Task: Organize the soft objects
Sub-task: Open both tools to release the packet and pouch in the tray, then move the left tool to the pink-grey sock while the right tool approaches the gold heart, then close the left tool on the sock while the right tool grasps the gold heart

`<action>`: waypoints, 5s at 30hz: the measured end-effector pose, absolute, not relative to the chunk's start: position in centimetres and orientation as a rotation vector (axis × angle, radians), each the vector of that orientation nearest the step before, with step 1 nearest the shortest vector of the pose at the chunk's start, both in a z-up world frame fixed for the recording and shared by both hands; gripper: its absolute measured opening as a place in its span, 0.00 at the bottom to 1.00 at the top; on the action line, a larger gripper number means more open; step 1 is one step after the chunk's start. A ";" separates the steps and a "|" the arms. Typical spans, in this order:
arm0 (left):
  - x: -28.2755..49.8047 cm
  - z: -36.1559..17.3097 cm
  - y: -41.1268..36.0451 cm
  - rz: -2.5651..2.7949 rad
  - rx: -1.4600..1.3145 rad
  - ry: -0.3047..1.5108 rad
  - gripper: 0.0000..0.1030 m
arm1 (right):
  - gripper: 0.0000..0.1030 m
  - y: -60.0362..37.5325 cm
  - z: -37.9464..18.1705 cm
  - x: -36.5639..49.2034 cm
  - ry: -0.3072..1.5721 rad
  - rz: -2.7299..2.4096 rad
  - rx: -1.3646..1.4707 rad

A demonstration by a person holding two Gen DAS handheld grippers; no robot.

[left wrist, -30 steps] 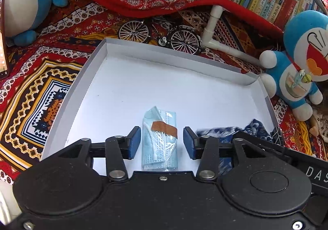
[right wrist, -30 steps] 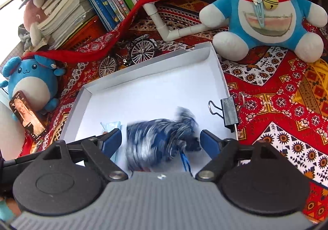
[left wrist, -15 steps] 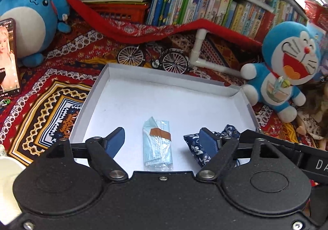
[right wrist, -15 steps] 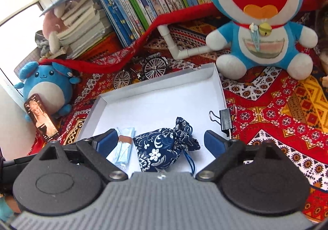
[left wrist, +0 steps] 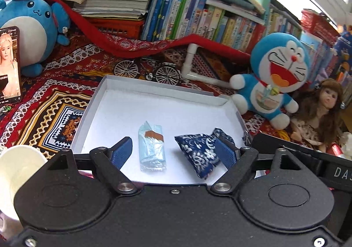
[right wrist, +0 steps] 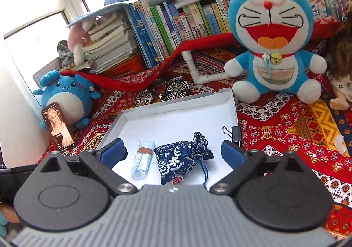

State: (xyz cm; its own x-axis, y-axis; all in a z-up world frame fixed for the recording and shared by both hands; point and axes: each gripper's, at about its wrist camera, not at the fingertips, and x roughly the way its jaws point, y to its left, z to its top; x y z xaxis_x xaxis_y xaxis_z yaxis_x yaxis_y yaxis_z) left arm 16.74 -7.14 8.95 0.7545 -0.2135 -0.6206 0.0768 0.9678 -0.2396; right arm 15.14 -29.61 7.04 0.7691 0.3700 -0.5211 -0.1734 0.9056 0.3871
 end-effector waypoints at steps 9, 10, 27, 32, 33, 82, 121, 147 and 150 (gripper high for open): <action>13.5 9.3 -6.9 -0.207 -0.188 0.653 0.81 | 0.99 -29.5 7.2 12.2 0.575 0.317 0.289; 13.1 9.3 -6.9 -0.211 -0.184 0.646 0.81 | 0.99 -29.5 7.2 11.9 0.571 0.320 0.290; 8.7 8.7 -6.3 -0.240 -0.092 0.572 0.85 | 1.00 -28.6 6.6 7.6 0.499 0.333 0.229; 7.8 8.3 -6.1 -0.237 -0.078 0.559 0.85 | 1.00 -28.2 6.4 6.8 0.484 0.329 0.200; 7.7 8.2 -6.1 -0.236 -0.077 0.560 0.85 | 1.00 -28.1 6.3 6.7 0.479 0.327 0.191; 1.0 1.6 7.1 0.157 -0.057 0.514 0.97 | 1.00 -15.0 -0.2 2.2 0.399 0.369 -0.455; 3.5 -0.9 8.4 0.189 -0.104 0.586 0.52 | 1.00 -13.8 -0.3 8.3 0.625 0.434 -0.464; 2.2 0.3 8.2 0.179 -0.130 0.563 0.47 | 0.85 -13.0 -0.6 2.6 0.452 0.358 -0.647; 2.0 0.5 8.1 0.176 -0.130 0.559 0.47 | 0.80 -13.0 -0.8 2.5 0.455 0.367 -0.660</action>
State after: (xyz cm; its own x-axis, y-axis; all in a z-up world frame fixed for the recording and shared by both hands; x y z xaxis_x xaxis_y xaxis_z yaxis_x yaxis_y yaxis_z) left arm 2.02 8.05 0.45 0.8331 0.1308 -0.5374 -0.2011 0.9768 -0.0740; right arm 2.45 -12.96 -0.78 0.8398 0.1803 -0.5121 -0.4620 0.7327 -0.4997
